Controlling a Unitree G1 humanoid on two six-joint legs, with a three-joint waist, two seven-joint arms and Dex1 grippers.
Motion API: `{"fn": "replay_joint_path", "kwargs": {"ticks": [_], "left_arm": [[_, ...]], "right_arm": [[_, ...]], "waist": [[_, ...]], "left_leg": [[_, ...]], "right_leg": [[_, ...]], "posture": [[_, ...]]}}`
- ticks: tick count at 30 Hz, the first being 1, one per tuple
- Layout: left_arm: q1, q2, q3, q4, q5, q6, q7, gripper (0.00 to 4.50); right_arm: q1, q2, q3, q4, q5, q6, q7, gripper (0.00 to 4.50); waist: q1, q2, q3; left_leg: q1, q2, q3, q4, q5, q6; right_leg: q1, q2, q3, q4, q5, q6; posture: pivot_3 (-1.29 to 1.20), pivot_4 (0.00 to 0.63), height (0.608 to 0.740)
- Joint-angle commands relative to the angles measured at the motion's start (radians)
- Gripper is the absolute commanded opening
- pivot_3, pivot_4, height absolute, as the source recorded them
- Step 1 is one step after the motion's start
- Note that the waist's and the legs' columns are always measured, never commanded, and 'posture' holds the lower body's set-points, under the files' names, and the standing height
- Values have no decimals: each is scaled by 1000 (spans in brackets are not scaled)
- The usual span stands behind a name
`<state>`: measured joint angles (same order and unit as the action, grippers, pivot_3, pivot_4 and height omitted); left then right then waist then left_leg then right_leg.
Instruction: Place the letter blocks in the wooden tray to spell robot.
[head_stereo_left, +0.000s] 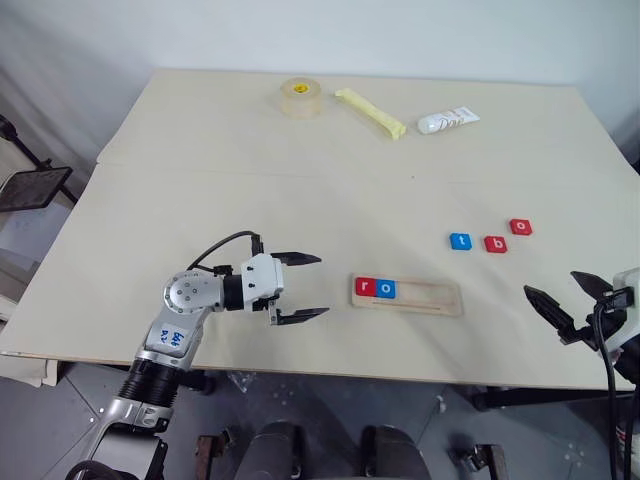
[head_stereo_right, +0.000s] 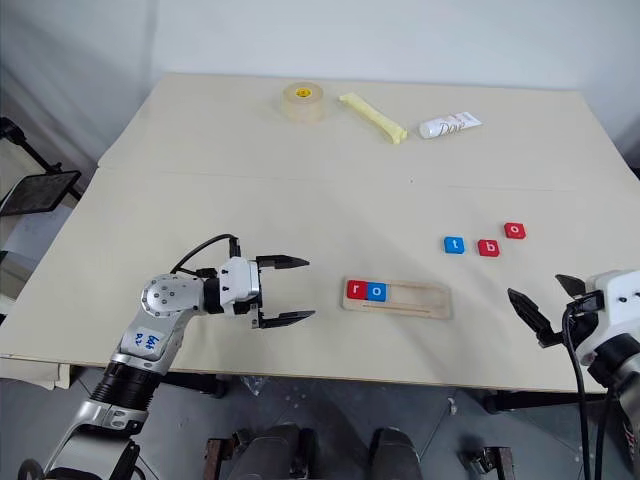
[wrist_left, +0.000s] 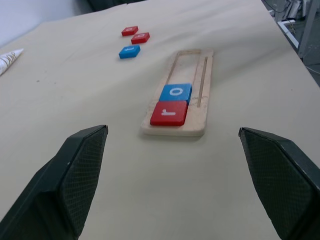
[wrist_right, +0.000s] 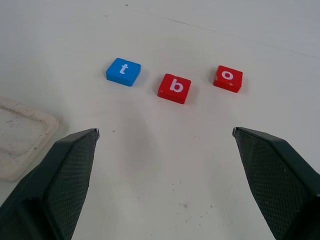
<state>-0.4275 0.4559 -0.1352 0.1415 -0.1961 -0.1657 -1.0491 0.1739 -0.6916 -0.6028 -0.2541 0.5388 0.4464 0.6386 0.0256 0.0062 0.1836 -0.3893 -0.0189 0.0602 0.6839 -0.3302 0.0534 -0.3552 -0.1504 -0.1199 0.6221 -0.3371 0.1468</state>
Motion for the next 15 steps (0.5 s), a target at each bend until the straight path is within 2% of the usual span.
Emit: {"fn": "replay_joint_path", "kwargs": {"ticks": [1,4,10,15], "left_arm": [[-34,7,22,33,-8,-46,-3,4454],[-74,-3,21,101,2,-83,1,4454],[-105,-15,11,155,4,-126,-7,4454],[-128,-16,7,198,-4,-154,-38,4454]], "right_arm": [[-49,-18,10,-24,14,44,-30,4500],[-171,-8,80,30,-6,102,-89,4500],[-311,9,172,156,-64,115,-140,4500],[-487,48,242,406,-148,26,-175,4500]], "waist": [[0,0,0],[-3,0,0],[-1,0,0],[-5,0,0]], "left_leg": [[0,0,0,0,0,0],[0,0,1,0,0,0],[0,0,0,-1,0,0],[-1,-1,1,0,1,0]], "right_leg": [[0,0,0,0,0,0],[0,0,0,0,0,0],[-1,0,-1,1,0,0],[-1,-1,-2,1,0,0]], "posture": [[0,150,740],[0,150,740],[0,150,740],[0,150,740]]}}
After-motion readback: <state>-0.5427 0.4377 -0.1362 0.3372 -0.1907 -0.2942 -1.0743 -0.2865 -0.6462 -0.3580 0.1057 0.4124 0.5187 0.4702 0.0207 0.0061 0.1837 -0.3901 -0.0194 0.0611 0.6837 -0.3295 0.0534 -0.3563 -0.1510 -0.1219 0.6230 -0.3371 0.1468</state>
